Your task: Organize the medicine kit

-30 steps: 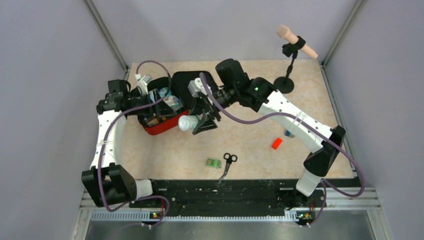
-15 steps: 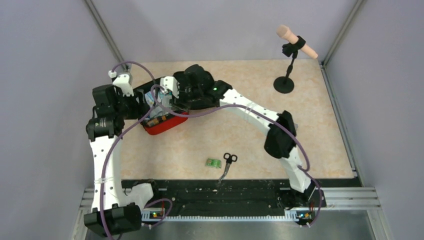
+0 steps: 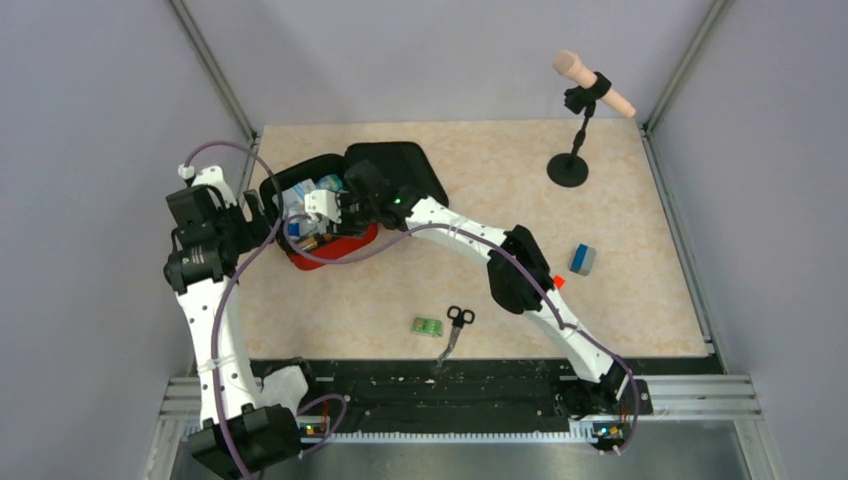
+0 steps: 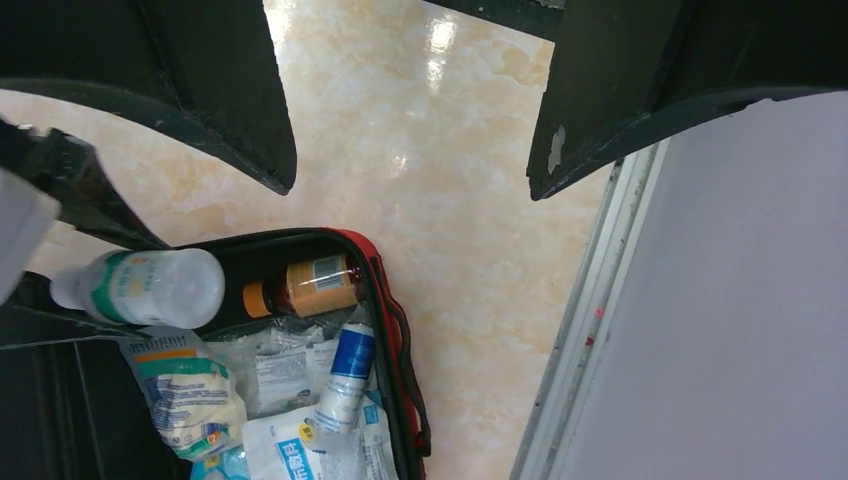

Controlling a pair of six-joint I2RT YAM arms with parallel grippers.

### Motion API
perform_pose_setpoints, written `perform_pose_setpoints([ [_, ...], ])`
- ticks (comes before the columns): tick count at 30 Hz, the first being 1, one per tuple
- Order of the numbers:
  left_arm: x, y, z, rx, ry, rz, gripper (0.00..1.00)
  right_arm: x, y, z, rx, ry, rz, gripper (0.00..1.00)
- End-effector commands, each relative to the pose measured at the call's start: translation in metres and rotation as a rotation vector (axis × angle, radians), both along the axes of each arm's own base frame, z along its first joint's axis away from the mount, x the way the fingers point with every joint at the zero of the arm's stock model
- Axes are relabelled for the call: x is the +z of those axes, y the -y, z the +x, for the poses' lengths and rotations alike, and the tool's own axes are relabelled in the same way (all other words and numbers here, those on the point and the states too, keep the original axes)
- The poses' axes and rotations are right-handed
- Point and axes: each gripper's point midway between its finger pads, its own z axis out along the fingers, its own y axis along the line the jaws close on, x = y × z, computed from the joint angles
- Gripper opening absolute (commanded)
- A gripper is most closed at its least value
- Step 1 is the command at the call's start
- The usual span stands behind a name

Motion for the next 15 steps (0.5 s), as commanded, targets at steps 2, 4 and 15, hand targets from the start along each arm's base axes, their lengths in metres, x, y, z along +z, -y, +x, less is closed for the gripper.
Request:
perform_pose_setpoints([
  [2,-0.003,0.003,-0.002,0.005,0.025,-0.079,0.89,0.021,-0.033,-0.007,0.120,0.174,0.070,0.31],
  [4,-0.005,-0.003,-0.006,0.019,0.018,-0.073,0.89,0.012,-0.034,-0.008,0.131,0.184,0.056,0.35],
  [15,-0.009,-0.006,-0.002,-0.002,0.017,-0.114,0.88,-0.021,-0.024,-0.002,0.116,0.207,-0.024,0.58],
])
